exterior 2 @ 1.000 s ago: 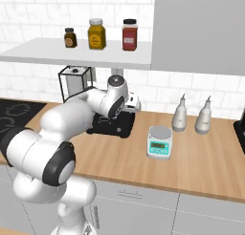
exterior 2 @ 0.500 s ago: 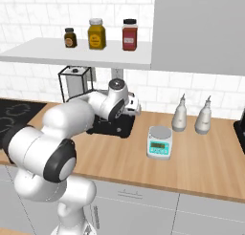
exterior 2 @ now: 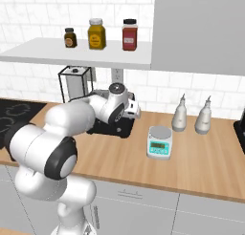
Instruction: Start the toaster. Once the lever pops up, take the bread to the plate on the dining counter.
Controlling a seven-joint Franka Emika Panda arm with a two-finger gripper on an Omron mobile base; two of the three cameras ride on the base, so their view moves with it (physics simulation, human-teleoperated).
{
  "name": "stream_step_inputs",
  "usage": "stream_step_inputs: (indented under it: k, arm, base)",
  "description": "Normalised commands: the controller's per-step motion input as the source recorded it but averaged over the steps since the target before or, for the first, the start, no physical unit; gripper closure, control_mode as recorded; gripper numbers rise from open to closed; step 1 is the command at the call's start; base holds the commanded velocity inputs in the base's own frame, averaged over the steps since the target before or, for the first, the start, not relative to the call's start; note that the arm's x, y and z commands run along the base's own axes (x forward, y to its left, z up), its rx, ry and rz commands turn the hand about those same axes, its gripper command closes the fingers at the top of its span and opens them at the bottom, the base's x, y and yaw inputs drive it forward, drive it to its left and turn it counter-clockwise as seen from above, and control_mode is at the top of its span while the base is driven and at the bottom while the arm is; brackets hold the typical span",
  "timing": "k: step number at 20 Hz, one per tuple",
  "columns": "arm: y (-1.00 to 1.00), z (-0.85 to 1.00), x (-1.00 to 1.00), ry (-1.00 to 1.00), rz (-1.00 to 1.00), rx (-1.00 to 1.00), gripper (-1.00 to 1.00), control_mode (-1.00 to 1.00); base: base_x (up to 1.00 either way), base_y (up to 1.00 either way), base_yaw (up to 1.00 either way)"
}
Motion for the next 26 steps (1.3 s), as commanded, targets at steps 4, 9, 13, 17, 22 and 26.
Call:
stream_step_inputs:
  k: [4,9,13,17,22,26]
  arm:
    - [0.00,-0.22,0.00,0.00,0.00,0.00,-1.00,-1.00]
    - [0.00,-0.30,0.00,0.00,0.00,0.00,-1.00,-1.00]
    - [0.00,-0.31,0.00,0.00,0.00,0.00,-1.00,-1.00]
    - [0.00,-0.13,0.00,0.00,0.00,0.00,-1.00,-1.00]
    - [0.00,-0.09,0.00,0.00,0.00,0.00,-1.00,-1.00]
    - [0.00,-0.04,0.00,0.00,0.00,0.00,-1.00,-1.00]
  base:
    - [0.00,0.00,0.00]
    - [0.00,0.00,0.00]
    - [0.00,0.00,0.00]
    - [0.00,0.00,0.00]
    - [0.00,0.00,0.00]
    - [0.00,0.00,0.00]
